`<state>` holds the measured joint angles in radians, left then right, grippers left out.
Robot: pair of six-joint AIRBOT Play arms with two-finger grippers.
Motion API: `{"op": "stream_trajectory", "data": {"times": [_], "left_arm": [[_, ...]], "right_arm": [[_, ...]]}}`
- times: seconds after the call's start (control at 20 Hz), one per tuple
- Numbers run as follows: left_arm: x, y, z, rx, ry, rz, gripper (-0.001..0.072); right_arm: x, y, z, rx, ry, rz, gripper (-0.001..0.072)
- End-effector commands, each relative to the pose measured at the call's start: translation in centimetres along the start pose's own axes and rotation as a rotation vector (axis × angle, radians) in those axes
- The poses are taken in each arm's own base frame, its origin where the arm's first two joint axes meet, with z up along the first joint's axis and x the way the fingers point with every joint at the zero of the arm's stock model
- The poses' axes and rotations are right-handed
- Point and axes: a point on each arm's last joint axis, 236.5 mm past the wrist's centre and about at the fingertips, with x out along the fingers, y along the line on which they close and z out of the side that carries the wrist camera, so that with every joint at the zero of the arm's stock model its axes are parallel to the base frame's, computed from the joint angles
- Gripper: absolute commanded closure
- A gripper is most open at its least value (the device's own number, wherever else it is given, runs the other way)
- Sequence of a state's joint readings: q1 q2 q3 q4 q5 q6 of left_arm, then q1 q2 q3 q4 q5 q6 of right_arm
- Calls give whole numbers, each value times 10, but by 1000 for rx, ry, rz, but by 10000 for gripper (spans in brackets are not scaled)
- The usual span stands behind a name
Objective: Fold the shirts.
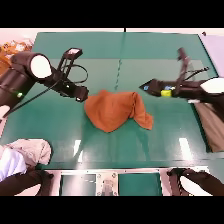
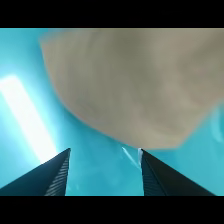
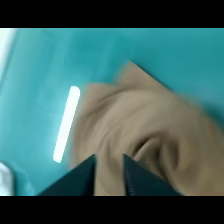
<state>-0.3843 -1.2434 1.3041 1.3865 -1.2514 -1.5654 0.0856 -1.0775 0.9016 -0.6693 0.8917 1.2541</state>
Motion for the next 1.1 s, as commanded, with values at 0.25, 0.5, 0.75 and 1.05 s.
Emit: {"op": "stream_trajectory", "data": {"times": [0.25, 0.5, 0.75, 1.05], "left_arm": [[13, 47, -70, -231, 274, -177, 206], [86, -32, -69, -325, 123, -430, 206], [146, -71, -93, -324, 101, -394, 207], [164, -80, -99, -351, 128, -400, 473]], "right_arm": [[-37, -128, -24, 295, 108, -145, 588], [-42, -174, -112, 551, 225, -214, 335], [-18, -181, -170, 620, 279, -251, 282], [16, -158, -145, 564, 170, -192, 301]]}}
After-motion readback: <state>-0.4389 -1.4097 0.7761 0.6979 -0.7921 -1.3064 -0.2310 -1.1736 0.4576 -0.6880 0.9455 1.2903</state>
